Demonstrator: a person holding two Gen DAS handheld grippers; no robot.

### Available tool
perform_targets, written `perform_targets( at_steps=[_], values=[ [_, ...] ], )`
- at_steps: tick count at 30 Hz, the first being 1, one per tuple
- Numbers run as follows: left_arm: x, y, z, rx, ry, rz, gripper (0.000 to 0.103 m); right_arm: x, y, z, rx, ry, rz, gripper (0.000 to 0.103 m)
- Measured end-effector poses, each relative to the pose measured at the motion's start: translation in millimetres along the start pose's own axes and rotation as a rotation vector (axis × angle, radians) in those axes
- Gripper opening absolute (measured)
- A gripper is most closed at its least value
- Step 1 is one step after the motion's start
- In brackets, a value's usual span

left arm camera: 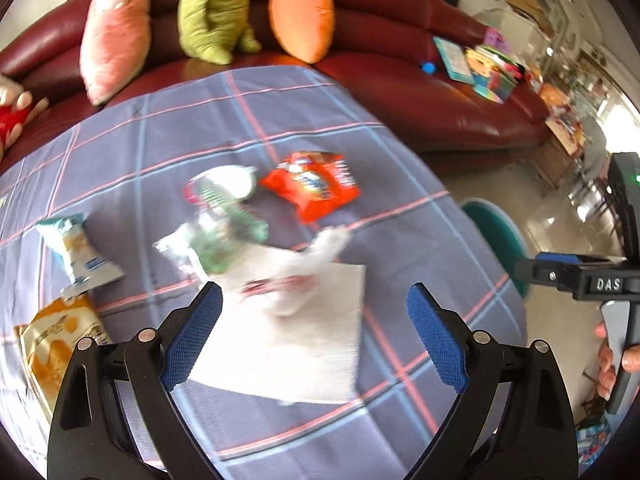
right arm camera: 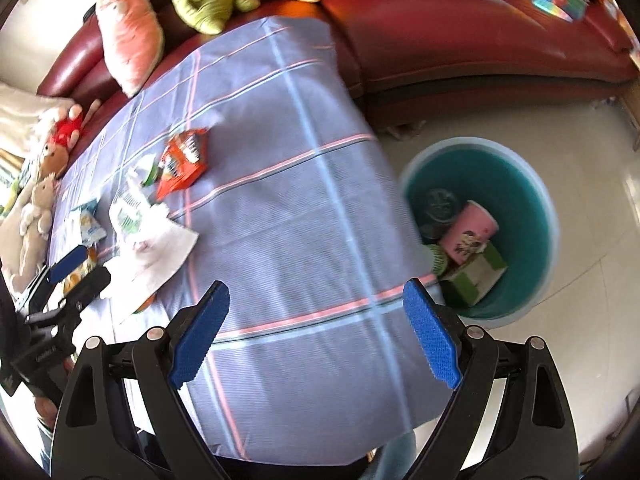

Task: Collect trash
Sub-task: 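Move both open tools back over the table, then grasp the clear plastic bag with the left tool while the right grasps the tissue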

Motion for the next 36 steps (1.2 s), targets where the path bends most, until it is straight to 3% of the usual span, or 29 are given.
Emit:
perform_targets(
  at_steps=[17, 33, 35, 36],
  values=[
    [24.6, -0.9, 75.9, -0.040, 0.103, 0.048, 0.094, 4.3, -22.1, 84.3, 0.028, 0.174, 0.032, 0.090],
    [26.6, -39.1, 49.7, 0.009, 0.036, 0.112, 0.093, 8.2, -25.6, 75.3, 0.024, 0.154, 0.023, 0.090],
    [27.6, -44.7, 49.8, 0.010, 0.035, 0.120, 0.074, 8.2, -26.7, 71.9, 0.021, 0.146, 0.024, 0.090],
    [29.1, -48.6, 50.0, 0.021, 0.044, 0.136, 0.071, 8.4, -27.7, 70.7, 0.020, 0.143, 0.026, 0.090]
  ],
)
Point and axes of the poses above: each gripper's, at about its wrist camera, not at the fingertips, and y roughly against the way its jaws point, z to its left, x to its underside, the point moved 8 cm from there along -y, roughly the way its jaws point, and after that the axes turned 1 degree about -z, right-handed, at the moved point
